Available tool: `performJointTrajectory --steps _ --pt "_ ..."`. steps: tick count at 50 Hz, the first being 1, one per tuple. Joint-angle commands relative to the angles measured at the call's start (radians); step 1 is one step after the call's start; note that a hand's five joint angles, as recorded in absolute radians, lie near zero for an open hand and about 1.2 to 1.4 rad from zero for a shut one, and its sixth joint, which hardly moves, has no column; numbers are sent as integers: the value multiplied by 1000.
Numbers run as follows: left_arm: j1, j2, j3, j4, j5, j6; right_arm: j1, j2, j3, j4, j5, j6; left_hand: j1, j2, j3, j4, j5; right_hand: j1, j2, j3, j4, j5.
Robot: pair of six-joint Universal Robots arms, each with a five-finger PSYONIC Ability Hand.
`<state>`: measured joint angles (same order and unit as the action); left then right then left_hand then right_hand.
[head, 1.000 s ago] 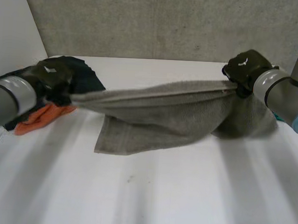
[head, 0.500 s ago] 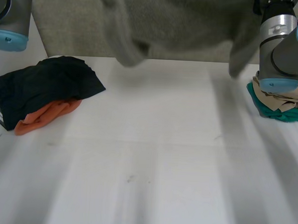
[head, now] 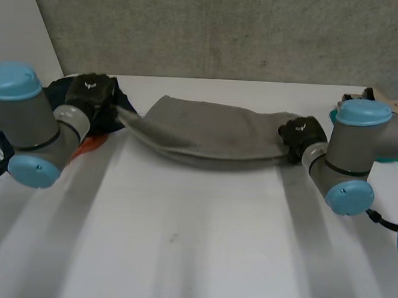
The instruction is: Fold the laundry.
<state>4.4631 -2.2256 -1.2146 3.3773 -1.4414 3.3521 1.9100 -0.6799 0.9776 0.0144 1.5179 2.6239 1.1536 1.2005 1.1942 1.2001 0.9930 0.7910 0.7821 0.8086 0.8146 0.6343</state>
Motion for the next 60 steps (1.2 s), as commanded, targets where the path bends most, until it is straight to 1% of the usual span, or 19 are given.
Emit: performJointTrajectory --steps 1,4,8,12,13,16,19,22,29,33,38,42,48,49,50,51,54,55,60 --pt "21 78 -75 -3 42 12 -37 -88 30 107 -13 76 243 196 202 196 229 -448 -439 -466 -472 -466" --pt "22 107 -91 -12 55 7 -49 -124 46 143 -27 85 243 196 202 196 229 -616 -608 -634 -640 -634" --pt "30 152 -123 -26 79 7 -84 -181 58 208 -50 67 243 196 202 196 229 -616 -608 -634 -640 -634" --pt "33 181 -147 -30 101 7 -120 -227 64 278 -81 -13 243 196 202 196 229 -616 -608 -634 -640 -634" --pt "33 191 -157 -32 107 9 -132 -240 69 303 -93 -65 243 196 202 196 229 -616 -608 -634 -640 -634" --pt "31 202 -167 -30 113 12 -149 -254 81 328 -113 -154 243 196 202 196 229 -549 -540 -567 -573 -567" --pt "31 211 -174 -30 114 7 -161 -262 110 335 -148 -257 243 196 202 196 229 -394 -385 -411 -417 -412" --pt "30 213 -174 -32 116 7 -169 -267 165 317 -197 -340 243 196 202 196 229 -244 -235 -261 -267 -262" --pt "36 213 -169 -30 116 6 -215 -270 268 196 -338 -522 243 196 202 196 229 -226 -217 -244 -250 -244" --pt "41 213 -167 -30 116 6 -218 -233 270 150 -363 -602 243 196 202 196 229 -194 -185 -212 -218 -212" --pt "42 213 -164 -30 116 4 -213 -170 245 108 -366 -650 243 196 202 196 229 -182 -173 -200 -206 -200" --pt "44 211 -163 -30 116 4 -206 -110 211 50 -378 -693 243 196 202 196 229 -88 -80 -106 -112 -106" --pt "44 204 -161 -30 111 7 -195 -60 182 -48 -387 -700 243 196 202 196 229 117 126 99 93 99" --pt "44 205 -161 -30 111 6 -190 -50 173 -91 -386 -694 243 196 202 196 229 382 391 364 358 364" --pt "42 205 -161 -30 111 4 -189 -49 171 -108 -384 -691 243 196 202 196 229 536 545 518 512 518" --pt "42 207 -161 -30 111 4 -187 -49 170 -126 -384 -684 243 196 202 196 229 605 613 587 581 587" --pt "41 214 -163 -36 110 6 -187 -55 170 -177 -372 -622 243 196 202 196 229 605 614 588 582 587" --pt "41 221 -161 -42 110 6 -189 -70 174 -179 -357 -569 243 196 202 196 229 605 614 588 582 587" --pt "45 262 -161 -102 107 12 -223 -161 185 -117 -328 -383 243 196 202 196 229 605 614 588 582 587"
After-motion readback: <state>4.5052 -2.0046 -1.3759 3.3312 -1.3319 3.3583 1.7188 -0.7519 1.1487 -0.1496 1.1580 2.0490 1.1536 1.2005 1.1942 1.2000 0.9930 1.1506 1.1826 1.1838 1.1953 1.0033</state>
